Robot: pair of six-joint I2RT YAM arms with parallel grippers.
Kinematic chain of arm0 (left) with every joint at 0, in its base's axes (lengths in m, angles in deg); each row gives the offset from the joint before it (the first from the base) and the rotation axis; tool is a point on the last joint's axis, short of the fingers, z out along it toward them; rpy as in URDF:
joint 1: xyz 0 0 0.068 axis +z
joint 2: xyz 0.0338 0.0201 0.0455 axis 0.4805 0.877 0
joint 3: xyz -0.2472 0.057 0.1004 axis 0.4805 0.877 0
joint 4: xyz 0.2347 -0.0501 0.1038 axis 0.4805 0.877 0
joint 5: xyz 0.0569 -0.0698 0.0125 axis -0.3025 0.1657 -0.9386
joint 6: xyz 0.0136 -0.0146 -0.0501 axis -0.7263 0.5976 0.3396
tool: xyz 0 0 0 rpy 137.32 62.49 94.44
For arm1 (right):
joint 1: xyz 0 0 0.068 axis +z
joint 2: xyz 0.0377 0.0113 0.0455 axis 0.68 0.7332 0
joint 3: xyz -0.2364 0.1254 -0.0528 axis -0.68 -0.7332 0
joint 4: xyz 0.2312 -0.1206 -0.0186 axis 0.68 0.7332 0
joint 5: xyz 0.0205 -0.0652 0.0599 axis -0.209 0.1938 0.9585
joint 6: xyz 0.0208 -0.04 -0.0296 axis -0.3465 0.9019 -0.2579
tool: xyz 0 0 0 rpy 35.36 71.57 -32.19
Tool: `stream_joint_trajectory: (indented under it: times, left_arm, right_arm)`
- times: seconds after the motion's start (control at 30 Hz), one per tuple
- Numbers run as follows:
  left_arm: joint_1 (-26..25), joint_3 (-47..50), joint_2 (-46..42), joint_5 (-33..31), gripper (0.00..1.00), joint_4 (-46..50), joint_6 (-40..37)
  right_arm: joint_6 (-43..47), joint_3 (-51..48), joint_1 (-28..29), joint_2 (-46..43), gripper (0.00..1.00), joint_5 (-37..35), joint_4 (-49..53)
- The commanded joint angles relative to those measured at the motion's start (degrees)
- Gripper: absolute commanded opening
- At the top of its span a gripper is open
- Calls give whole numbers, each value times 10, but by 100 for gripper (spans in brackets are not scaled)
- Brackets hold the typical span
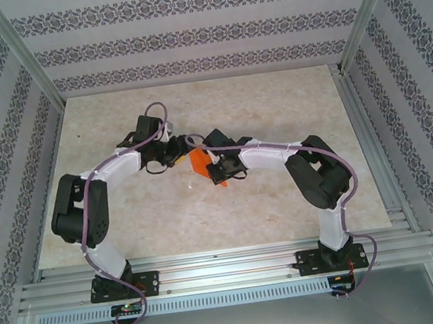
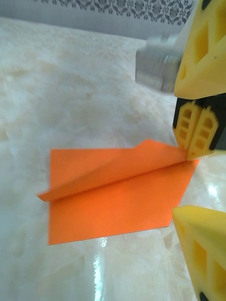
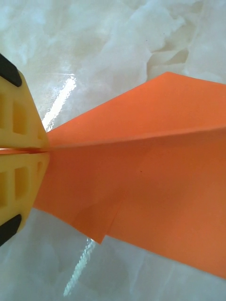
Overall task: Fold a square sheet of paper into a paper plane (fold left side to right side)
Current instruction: Fourth fold the wing at the center of the table.
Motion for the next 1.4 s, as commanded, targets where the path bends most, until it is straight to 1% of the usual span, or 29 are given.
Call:
stream_joint_trajectory:
  times: [0.0,0.03,0.1,0.17,0.23,0.3,0.43,0.8,0.87,1.0,1.37]
  left_arm:
    - [16,27,-16,-9,59,-2,-10]
    - [16,31,-4,3,56,-16,-3]
    - [15,42,22,33,44,-55,19]
    - [14,54,50,46,31,-97,45]
    - [13,59,69,49,22,-117,58]
    - [10,60,85,52,18,-131,65]
    - [-1,48,109,66,14,-155,77]
    - [-27,15,148,72,11,-164,85]
    - [-30,12,153,75,12,-170,92]
    - [-36,6,163,75,18,-169,94]
    - [-42,-1,178,82,20,-174,99]
  right_arm:
    - [-20,-14,-11,-1,10,57,-36]
    - [-23,-16,-15,1,10,68,-40]
    - [-26,-19,-22,2,10,84,-45]
    - [-28,-22,-27,2,10,97,-48]
    - [-31,-25,-32,0,10,105,-53]
    - [-34,-28,-36,0,10,118,-58]
    - [-38,-30,-44,1,10,138,-65]
    - [-39,-30,-59,4,11,161,-65]
    - [-46,-34,-64,4,11,170,-74]
    - [-62,-46,-77,3,11,197,-97]
    - [-78,-47,-95,19,11,240,-116]
